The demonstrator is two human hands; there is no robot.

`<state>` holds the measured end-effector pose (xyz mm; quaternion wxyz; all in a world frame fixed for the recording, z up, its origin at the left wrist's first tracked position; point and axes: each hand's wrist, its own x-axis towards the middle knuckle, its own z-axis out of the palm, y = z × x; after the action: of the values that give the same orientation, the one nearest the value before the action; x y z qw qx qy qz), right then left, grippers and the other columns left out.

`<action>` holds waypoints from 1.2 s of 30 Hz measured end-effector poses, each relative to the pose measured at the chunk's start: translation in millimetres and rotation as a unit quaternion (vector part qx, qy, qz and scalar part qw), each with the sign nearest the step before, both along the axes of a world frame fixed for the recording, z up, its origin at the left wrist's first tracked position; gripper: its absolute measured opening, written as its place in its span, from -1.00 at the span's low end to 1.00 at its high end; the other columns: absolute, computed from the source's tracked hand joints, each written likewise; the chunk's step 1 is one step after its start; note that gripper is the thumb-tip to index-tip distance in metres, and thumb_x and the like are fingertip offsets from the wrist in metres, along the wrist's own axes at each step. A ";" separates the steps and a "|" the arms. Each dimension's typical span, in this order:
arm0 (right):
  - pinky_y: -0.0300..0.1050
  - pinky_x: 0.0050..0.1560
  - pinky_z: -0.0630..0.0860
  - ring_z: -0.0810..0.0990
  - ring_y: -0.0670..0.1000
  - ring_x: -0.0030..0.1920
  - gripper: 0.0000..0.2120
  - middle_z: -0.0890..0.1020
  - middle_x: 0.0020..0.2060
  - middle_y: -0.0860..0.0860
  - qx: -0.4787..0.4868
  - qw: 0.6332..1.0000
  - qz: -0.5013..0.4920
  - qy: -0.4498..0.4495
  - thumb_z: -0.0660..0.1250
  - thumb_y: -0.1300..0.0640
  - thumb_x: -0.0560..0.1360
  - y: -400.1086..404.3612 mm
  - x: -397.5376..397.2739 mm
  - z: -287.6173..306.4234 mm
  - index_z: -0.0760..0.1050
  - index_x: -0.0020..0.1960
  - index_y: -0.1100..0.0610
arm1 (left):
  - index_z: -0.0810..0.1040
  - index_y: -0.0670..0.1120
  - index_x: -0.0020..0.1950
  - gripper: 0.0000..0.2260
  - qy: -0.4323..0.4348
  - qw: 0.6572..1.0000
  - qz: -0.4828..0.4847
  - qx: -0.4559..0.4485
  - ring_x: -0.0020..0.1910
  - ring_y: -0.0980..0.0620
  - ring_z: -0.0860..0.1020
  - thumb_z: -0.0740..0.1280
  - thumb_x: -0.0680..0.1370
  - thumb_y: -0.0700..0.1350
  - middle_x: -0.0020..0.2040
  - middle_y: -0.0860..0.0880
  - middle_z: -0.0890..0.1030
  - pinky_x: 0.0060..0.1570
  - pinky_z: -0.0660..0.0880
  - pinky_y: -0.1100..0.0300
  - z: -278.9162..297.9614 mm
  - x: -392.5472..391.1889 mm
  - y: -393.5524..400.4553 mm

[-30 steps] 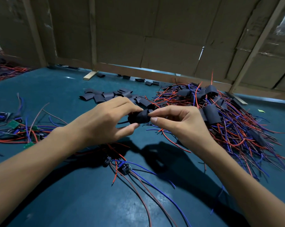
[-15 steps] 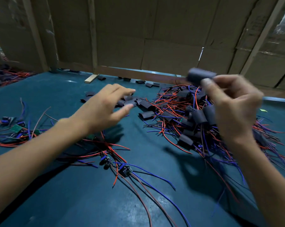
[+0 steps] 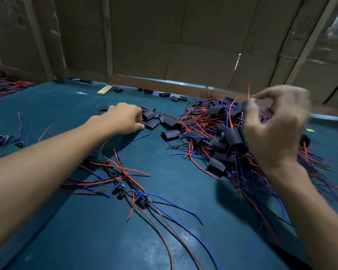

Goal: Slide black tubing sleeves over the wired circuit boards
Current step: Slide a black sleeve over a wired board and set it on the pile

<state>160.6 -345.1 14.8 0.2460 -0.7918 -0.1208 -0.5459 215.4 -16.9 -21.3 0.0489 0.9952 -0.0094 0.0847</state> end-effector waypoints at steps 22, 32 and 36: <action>-0.04 -0.02 0.51 0.60 0.06 -0.10 -0.70 0.65 -0.16 0.01 -0.248 0.855 0.230 0.393 0.22 0.35 0.41 56.5 -19.8 -40.8 0.54 0.07 0.11 | 0.61 -0.09 -0.20 -0.78 -0.105 0.989 -0.049 -0.096 -0.03 -0.09 0.56 0.52 0.48 0.04 -0.06 -0.07 0.58 0.02 0.48 0.06 -15.3 -71.8 -0.6; 0.09 -0.08 0.46 0.52 0.15 -0.13 -0.75 0.54 -0.17 0.06 -0.373 0.844 0.295 0.248 0.31 -0.01 0.62 63.9 -20.6 -55.6 0.58 -0.07 0.17 | 0.49 -0.04 0.42 -0.57 -0.127 0.990 -0.049 -0.040 0.18 -0.19 0.51 0.35 0.59 0.07 0.16 -0.15 0.57 0.17 0.47 -0.06 -20.2 -68.6 -2.3; -0.04 0.00 0.51 0.55 0.11 -0.09 -0.86 0.56 -0.11 0.08 -0.367 0.816 0.353 0.273 0.39 0.15 0.59 49.1 -18.0 -53.3 0.68 0.05 0.19 | 0.64 -0.10 0.27 -0.71 -0.157 0.976 -0.091 -0.124 0.03 -0.07 0.55 0.43 0.57 -0.06 0.11 -0.09 0.57 0.13 0.46 0.11 -16.1 -71.4 -2.3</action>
<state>142.6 -295.9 -38.5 0.1363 -0.8427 -0.5116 -0.0982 144.0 -19.2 -37.4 0.1775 0.9506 -0.0972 0.2355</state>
